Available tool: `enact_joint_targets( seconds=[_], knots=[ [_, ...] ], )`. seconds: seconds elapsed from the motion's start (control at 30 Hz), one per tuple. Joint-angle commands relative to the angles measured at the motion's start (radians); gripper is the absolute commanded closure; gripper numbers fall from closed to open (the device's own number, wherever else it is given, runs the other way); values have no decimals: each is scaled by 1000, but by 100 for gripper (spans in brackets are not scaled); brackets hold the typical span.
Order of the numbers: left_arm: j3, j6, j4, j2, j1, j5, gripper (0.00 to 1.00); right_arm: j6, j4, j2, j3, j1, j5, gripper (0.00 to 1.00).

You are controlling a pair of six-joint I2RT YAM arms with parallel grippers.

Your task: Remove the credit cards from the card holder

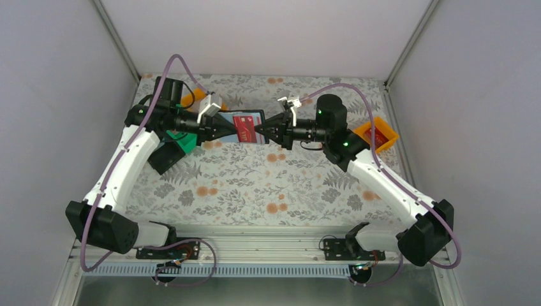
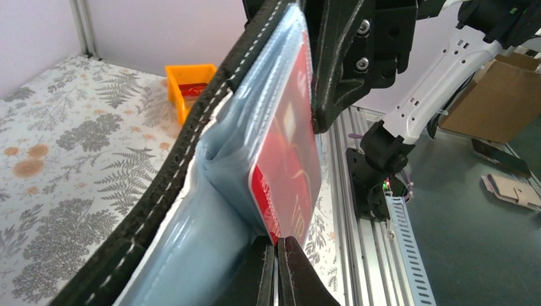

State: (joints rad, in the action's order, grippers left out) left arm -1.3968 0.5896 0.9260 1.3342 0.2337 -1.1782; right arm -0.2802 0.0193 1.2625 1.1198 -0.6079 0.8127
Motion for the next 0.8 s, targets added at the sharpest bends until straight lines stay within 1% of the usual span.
enact_joint_targets(
  seconds=[0.0, 0.07, 0.17, 0.2, 0.3, 0.33, 0.4, 0.5, 0.53, 0.57, 0.67, 0.77],
  knots=[
    [-1, 5, -63, -20, -5, -50, 98, 8, -5, -10, 45, 6, 50, 94],
    [4, -8, -90, -19, -4, -61, 96, 2, -16, -4, 47, 6, 62, 96],
    [6, -23, -111, -19, -3, -88, 78, -11, -42, 0, 43, 6, 82, 96],
    [7, -33, -120, -18, -4, -98, 75, -12, -48, 2, 43, 7, 91, 96],
    [9, -46, -135, -14, -2, -104, 73, -12, -49, 5, 45, 6, 102, 96],
    [10, -47, -137, -14, -2, -104, 73, -12, -50, 6, 46, 6, 106, 96],
    [9, -47, -137, -12, 1, -117, 78, -12, -53, 4, 44, 6, 114, 96],
    [6, -38, -126, -10, 3, -152, 90, -6, -48, 1, 44, 6, 113, 96],
    [2, -25, -114, -10, 3, -161, 95, -4, -45, -2, 45, 5, 111, 96],
    [-4, -9, -95, -10, 3, -166, 97, -2, -44, -4, 46, 5, 108, 96],
    [-24, 56, -7, -9, 0, -172, 98, 12, -25, -13, 46, 7, 86, 96],
    [-33, 90, 50, -3, -17, -178, 98, 25, -5, -23, 42, 19, 74, 96]
  ],
)
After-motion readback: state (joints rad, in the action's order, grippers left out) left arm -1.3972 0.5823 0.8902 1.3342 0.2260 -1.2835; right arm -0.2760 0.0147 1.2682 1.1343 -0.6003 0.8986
